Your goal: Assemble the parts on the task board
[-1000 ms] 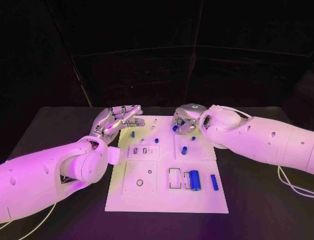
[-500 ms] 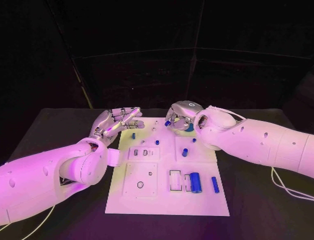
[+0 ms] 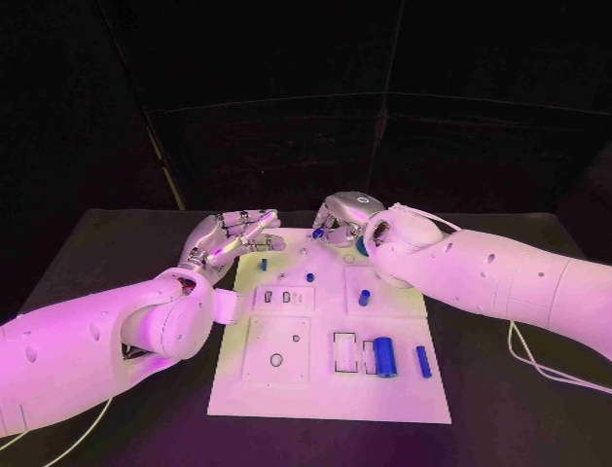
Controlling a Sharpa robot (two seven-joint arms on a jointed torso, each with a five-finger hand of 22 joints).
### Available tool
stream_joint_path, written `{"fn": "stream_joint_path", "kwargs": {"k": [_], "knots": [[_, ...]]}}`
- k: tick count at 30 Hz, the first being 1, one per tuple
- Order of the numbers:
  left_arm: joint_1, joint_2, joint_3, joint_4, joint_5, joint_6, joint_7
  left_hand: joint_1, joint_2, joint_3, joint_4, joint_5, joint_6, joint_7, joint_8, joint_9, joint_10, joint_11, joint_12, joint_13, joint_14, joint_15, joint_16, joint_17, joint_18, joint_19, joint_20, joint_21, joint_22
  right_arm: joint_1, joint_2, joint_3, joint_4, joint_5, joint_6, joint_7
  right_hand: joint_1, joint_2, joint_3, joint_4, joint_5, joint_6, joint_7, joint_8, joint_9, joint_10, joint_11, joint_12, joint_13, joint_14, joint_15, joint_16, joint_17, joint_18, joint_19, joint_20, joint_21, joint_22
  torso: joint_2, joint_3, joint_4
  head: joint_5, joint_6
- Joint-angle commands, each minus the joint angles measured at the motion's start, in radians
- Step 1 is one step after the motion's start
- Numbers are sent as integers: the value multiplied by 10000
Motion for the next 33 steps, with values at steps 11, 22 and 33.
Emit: {"fn": "stream_joint_path", "kwargs": {"k": [11, 22, 33], "knots": [[49, 18, 10, 16, -67, 129, 27, 71, 57, 24, -72, 55, 88, 65, -73, -12, 51, 6, -67, -15, 81, -16, -63, 26, 130, 76, -25, 43, 5, 27, 613, 9, -714, 17, 199, -8, -51, -61, 7, 107, 4, 38, -24, -6, 72, 35, 13, -99, -8, 467, -47, 66, 24, -158, 25, -33, 63, 14, 26, -5, 1, 34, -36], [89, 14, 10, 48, -67, 124, -1, 71, 57, 24, -72, 55, 88, 65, -73, -12, 51, 6, -67, -15, 81, -16, -63, 26, 130, 76, -25, 43, 5, 26, 894, 8, -1066, -190, 337, -340, -71, -95, 8, 159, 11, 20, -15, -27, 67, 17, 23, -117, -9, 464, -39, 69, 18, -156, 8, -28, 56, -4, 48, -5, 2, 80, -55], [100, 17, 10, 48, -67, 128, -11, 76, 65, 24, -80, 55, 92, 62, -79, -12, 50, 4, -75, -16, 81, -16, -71, 31, 129, 79, -27, 41, 2, 26, 1008, 7, -1192, -359, 745, -552, -75, -158, 9, 193, 9, -7, -3, -53, 61, -13, 34, -137, -11, 456, -31, 61, -5, -153, -15, -22, 46, -27, 44, -5, -17, 102, -102]]}}
